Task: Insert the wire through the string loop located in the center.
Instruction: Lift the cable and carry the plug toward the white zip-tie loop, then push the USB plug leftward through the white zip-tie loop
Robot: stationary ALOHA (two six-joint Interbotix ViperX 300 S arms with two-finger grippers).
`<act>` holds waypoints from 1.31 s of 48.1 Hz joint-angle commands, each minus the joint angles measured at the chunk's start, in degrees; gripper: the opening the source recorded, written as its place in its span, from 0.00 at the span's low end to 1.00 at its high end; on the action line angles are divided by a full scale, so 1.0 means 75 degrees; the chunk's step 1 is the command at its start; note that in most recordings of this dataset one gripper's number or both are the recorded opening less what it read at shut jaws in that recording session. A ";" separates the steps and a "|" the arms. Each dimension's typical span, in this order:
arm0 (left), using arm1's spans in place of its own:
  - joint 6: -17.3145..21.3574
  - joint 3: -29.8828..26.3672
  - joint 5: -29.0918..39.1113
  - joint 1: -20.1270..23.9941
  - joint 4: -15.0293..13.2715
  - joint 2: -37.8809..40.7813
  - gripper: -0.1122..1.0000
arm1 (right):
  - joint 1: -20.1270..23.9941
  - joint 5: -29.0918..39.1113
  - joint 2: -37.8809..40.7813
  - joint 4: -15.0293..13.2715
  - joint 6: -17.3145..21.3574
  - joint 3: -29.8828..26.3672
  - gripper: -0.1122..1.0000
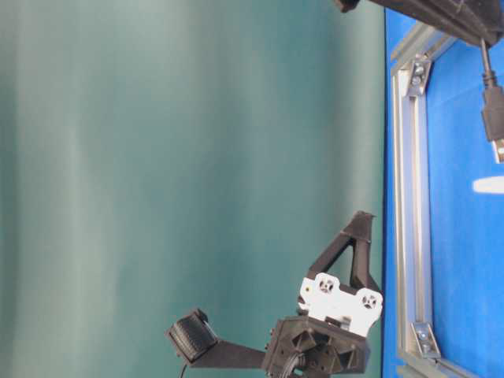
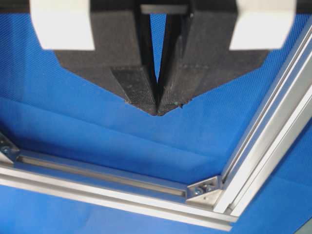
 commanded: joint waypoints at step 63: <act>0.0012 -0.0082 -0.0082 -0.0035 0.0012 -0.0258 0.10 | -0.0012 -0.0070 -0.0105 0.0012 -0.0012 -0.0082 0.07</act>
